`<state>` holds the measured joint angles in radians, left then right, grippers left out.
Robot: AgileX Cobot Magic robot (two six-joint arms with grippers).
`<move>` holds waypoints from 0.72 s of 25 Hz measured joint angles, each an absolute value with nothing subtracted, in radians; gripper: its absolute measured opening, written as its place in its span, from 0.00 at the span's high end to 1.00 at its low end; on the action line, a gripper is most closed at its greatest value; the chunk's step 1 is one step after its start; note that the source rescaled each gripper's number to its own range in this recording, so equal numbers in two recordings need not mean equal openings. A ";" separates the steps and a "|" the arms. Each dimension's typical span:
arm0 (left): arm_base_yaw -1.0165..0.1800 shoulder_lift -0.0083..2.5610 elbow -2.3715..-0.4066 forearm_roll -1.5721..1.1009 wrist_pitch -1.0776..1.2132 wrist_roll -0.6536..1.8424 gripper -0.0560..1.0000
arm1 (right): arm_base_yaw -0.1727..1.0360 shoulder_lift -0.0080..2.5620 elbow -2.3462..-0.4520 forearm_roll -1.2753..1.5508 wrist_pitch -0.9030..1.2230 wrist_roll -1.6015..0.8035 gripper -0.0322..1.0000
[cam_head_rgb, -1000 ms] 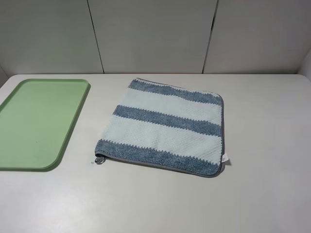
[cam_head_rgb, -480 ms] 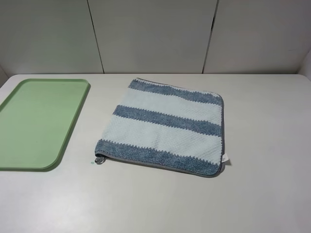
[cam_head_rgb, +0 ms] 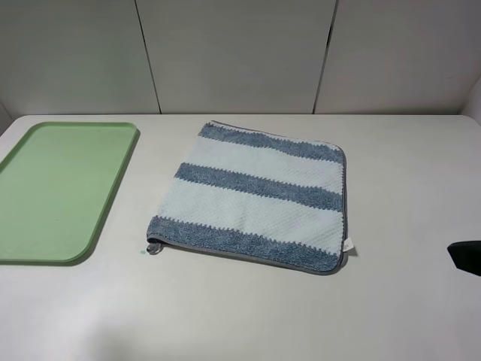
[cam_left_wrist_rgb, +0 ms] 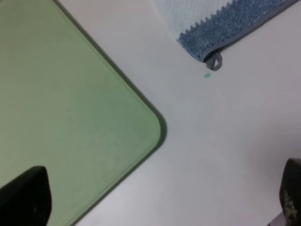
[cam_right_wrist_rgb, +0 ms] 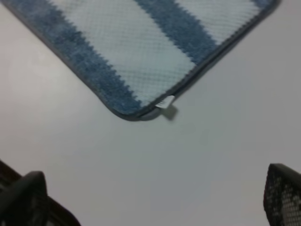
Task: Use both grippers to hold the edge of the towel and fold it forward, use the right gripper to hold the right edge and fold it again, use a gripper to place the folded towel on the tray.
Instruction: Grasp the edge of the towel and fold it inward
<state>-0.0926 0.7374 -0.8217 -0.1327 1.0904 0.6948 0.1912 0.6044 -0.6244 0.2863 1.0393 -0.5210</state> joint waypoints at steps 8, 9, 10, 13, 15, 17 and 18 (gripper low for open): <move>-0.172 0.948 -0.823 -0.132 1.027 0.865 0.03 | 0.191 0.797 -0.626 0.303 0.987 -0.688 0.00; -0.179 0.970 -0.823 -0.132 1.013 0.886 0.03 | 0.191 0.825 -0.626 0.303 0.978 -0.712 0.00; -0.187 0.987 -0.823 -0.132 0.998 0.911 0.03 | 0.191 0.852 -0.626 0.303 0.968 -0.737 0.00; -0.197 1.037 -0.823 -0.132 0.968 0.985 0.03 | 0.191 0.922 -0.626 0.303 0.933 -0.815 0.00; -0.199 1.060 -0.823 -0.133 0.953 1.033 0.03 | 0.191 0.954 -0.626 0.303 0.907 -0.873 0.00; -0.199 1.081 -0.823 -0.133 0.940 1.073 0.03 | 0.191 0.981 -0.626 0.304 0.879 -0.942 0.00; -0.199 1.088 -0.823 -0.134 0.932 1.095 0.03 | 0.191 0.990 -0.626 0.304 0.868 -0.976 0.00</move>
